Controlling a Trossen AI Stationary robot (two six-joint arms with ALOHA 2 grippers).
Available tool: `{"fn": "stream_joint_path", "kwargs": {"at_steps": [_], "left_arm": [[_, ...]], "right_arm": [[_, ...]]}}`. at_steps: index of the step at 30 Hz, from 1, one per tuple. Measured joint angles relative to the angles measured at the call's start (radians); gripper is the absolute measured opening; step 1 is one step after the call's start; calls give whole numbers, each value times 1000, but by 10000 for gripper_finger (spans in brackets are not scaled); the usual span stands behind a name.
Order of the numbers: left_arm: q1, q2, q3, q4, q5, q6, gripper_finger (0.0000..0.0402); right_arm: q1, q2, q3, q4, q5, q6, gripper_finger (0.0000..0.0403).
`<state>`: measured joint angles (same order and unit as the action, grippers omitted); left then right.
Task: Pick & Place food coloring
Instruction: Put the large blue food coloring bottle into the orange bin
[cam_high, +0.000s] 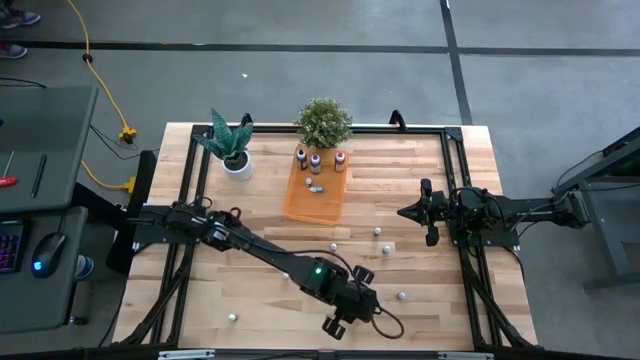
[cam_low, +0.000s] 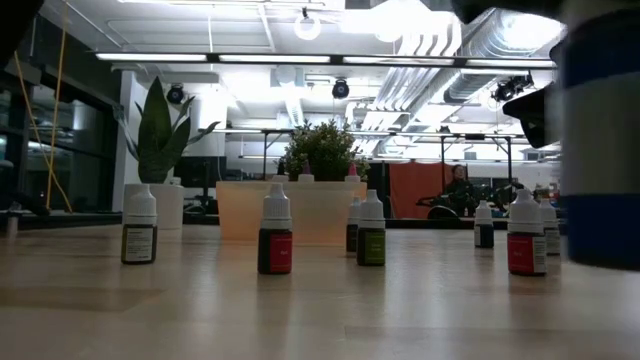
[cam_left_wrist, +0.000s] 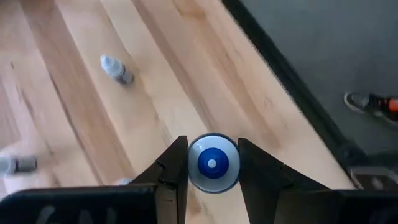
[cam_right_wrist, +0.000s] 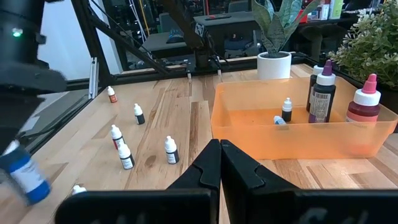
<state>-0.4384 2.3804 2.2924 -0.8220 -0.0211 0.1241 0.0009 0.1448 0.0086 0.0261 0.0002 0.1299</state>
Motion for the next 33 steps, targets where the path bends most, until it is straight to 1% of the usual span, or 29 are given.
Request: {"fn": "stream_joint_path", "kwargs": {"at_steps": [7, 18, 24, 28, 33], "left_arm": [[6, -48, 0, -21, 10, 1, 94], [43, -138, 0, -161, 2, 3, 94], [65, -193, 0, -231, -41, 33, 93], [81, -233, 0, -279, -45, 51, 93], [103, -282, 2, -363, -81, 62, 93]], "right_arm": [[0, 0, 0, 0, 0, 0, 0], [0, -1, 0, 0, 0, 0, 0], [0, 6, 0, 0, 0, 0, 0], [0, 6, 0, 1, 0, 0, 0], [0, 6, 0, 0, 0, 0, 0]]}}
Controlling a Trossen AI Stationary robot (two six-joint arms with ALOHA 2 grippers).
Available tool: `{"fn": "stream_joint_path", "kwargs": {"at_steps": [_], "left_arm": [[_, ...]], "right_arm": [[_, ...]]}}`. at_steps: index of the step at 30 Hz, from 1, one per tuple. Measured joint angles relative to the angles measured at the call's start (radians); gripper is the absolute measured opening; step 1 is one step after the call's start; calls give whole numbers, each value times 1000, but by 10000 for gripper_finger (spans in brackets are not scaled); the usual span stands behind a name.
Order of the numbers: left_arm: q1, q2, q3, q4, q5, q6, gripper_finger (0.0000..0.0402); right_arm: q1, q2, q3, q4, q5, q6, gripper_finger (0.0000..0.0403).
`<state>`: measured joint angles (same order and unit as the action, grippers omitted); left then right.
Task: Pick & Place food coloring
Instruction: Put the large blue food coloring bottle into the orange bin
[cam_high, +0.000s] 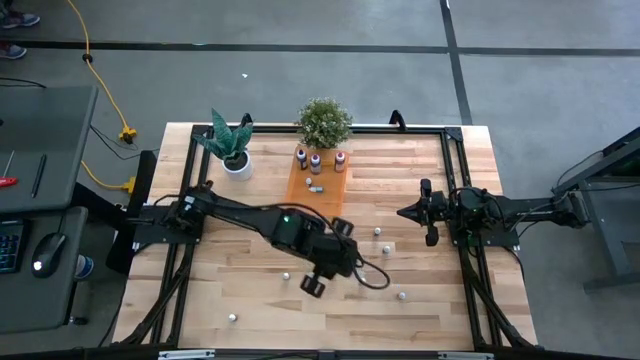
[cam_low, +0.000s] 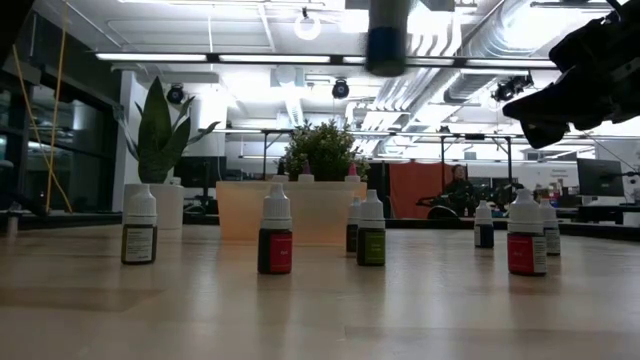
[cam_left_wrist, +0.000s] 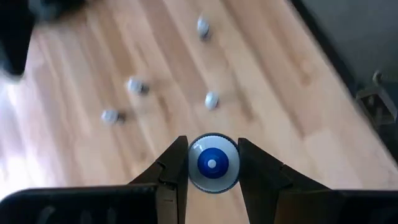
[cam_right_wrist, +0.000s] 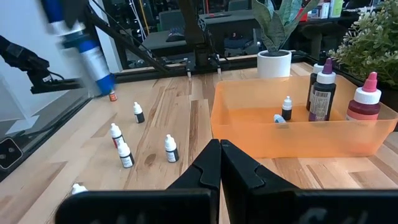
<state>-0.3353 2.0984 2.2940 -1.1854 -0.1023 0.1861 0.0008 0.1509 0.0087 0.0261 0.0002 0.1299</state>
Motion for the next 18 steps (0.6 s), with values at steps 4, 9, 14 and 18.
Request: {"fn": "stream_joint_path", "kwargs": {"at_steps": [4, 9, 14, 18], "left_arm": [[18, -30, 0, -53, -47, -8, 93], [42, -58, 0, -85, -99, -92, 93], [63, -79, -3, -113, -156, -147, 93], [84, -125, -53, -99, -228, -197, 93]], "right_arm": [[0, 2, 0, 0, 0, 0, 0], [0, 7, 0, 0, 0, 0, 0], [0, 12, 0, 0, 0, 0, 0], [0, 12, 0, 0, 0, 0, 0]]}}
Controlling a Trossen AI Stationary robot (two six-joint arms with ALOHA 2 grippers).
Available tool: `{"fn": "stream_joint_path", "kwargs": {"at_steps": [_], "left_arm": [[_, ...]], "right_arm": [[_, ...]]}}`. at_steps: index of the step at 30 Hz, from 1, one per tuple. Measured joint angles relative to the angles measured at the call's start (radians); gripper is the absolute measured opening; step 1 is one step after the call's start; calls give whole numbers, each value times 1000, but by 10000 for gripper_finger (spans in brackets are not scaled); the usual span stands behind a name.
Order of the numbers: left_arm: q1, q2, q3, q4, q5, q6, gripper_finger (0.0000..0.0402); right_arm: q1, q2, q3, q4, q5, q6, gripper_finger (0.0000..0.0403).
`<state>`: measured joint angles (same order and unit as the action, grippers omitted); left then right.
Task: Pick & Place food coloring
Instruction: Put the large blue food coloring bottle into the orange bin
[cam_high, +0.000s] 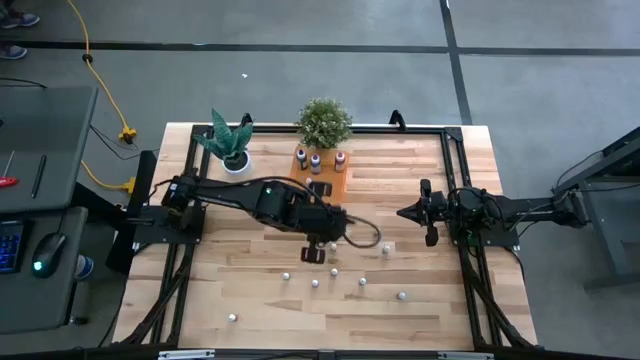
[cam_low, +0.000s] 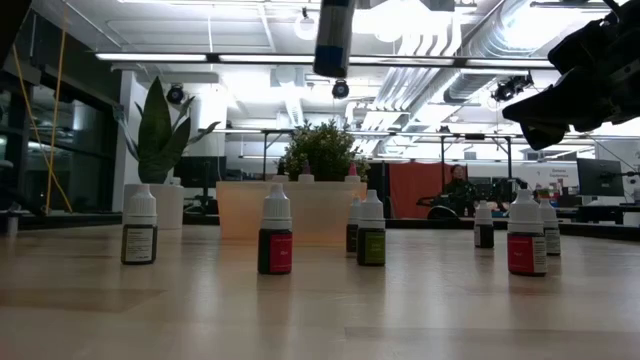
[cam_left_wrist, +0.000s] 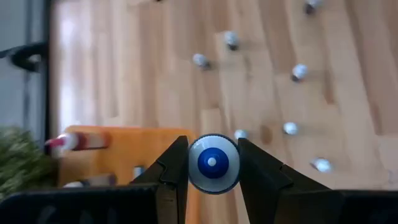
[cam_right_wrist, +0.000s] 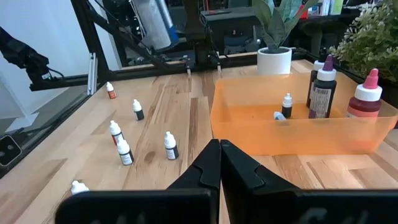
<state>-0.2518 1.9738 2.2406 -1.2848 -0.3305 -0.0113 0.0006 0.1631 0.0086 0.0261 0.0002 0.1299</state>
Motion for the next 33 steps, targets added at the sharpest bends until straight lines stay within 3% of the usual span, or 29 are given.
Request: {"fn": "stream_joint_path", "kwargs": {"at_steps": [7, 15, 19, 28, 33], "left_arm": [[56, -109, -189, 112, -73, -158, 93], [128, -243, -534, 364, -76, -343, 93], [164, -266, -649, 452, -76, -422, 93], [223, -232, -691, 538, -158, -492, 94], [276, -197, -685, 576, -156, -490, 96]], "right_arm": [[0, 4, 0, 2, 1, 0, 0], [0, 15, 0, 5, 1, 0, 0], [0, 14, 0, 5, 1, 0, 0], [0, 13, 0, 5, 1, 0, 0], [0, 14, 0, 5, 0, 0, 0]]}}
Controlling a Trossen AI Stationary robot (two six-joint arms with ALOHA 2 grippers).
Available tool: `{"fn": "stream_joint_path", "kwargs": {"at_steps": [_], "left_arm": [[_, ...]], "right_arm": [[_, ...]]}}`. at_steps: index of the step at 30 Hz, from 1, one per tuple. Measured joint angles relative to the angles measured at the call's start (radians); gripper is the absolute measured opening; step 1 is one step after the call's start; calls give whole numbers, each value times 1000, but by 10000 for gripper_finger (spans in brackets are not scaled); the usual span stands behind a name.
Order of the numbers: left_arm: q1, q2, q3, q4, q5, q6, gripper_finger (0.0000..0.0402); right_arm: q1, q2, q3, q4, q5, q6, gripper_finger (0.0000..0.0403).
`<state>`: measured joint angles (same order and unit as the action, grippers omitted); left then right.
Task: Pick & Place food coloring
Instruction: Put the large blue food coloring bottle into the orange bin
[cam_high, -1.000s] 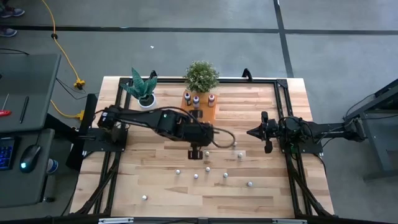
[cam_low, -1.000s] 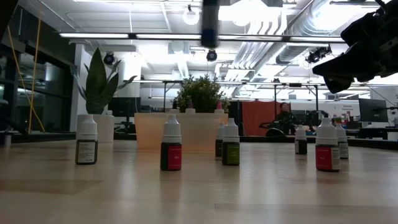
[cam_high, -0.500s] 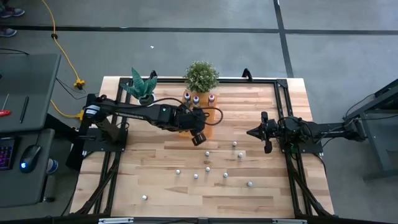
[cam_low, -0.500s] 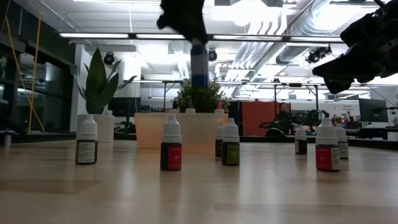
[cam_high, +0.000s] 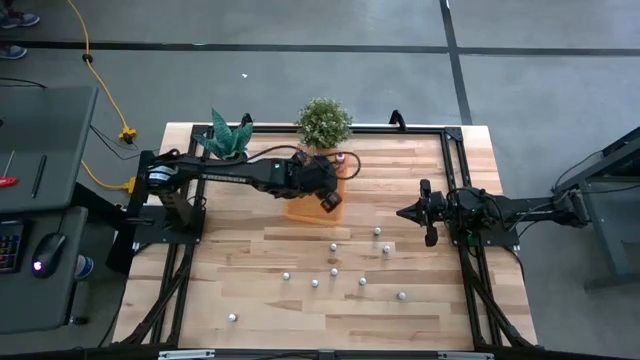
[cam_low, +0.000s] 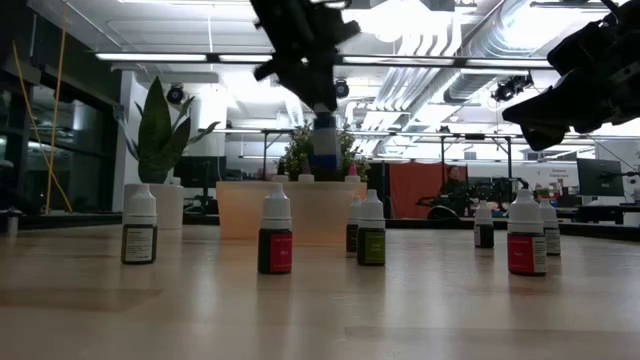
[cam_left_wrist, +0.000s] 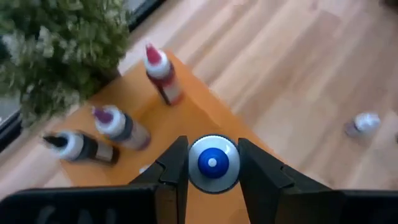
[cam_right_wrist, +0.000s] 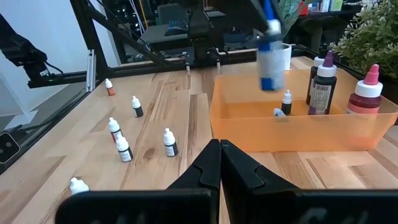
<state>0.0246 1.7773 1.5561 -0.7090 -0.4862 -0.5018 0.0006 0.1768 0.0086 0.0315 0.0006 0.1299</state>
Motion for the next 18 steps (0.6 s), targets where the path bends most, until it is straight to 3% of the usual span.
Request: {"fn": "stream_joint_path", "kwargs": {"at_steps": [18], "left_arm": [[127, 129, 4, 129, 34, 139, 98]], "right_arm": [[0, 18, 0, -3, 0, 0, 0]]}}
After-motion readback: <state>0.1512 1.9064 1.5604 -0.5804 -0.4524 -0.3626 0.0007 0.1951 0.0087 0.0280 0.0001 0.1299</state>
